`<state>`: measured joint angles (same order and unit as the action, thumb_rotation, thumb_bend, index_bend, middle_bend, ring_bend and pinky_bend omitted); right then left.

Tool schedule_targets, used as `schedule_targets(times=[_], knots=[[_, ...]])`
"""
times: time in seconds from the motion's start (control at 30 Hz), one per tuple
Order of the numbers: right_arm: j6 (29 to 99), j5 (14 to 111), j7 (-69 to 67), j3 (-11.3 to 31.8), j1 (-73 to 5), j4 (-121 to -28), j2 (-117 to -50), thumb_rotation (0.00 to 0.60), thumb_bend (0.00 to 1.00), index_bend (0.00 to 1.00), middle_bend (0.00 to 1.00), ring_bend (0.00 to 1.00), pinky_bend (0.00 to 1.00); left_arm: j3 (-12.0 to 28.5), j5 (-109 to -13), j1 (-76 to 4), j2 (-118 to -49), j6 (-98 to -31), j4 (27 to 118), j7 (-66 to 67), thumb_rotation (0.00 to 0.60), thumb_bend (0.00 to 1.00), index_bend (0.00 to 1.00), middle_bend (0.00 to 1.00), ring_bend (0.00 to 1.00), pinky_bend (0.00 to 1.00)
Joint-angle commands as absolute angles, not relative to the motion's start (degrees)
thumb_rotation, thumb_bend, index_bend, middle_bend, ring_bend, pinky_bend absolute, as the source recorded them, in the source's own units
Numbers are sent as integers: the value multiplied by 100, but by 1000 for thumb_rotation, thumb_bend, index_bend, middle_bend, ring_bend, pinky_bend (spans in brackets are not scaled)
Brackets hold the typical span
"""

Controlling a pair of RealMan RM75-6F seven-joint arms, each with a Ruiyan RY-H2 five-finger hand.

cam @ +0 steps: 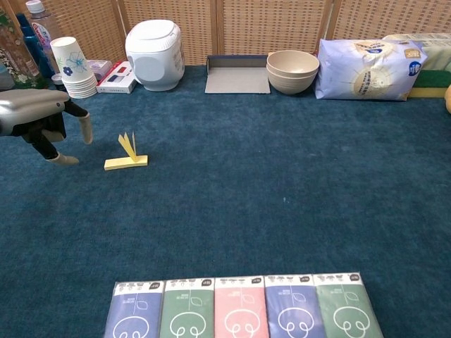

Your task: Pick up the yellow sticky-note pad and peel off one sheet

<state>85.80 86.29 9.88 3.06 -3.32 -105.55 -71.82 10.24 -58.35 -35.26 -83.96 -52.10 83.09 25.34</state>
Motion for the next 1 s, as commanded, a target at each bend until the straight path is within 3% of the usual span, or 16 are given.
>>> schedule_targets(times=[0.03,1.0], knots=[[8583,8619,990,307,-328,-10554,-7181,600,457,35,134,0,46,1062,-5689,-3657,-8502,-5167,8229,2679,600,219,430,998,1000,936],[8783,8535,780,279,-133,-10460,-7107,600,458,40,133,0,46,994,-4744,-4315,-9059,-5024,7878,3265,600,219,446,999,1000,936]])
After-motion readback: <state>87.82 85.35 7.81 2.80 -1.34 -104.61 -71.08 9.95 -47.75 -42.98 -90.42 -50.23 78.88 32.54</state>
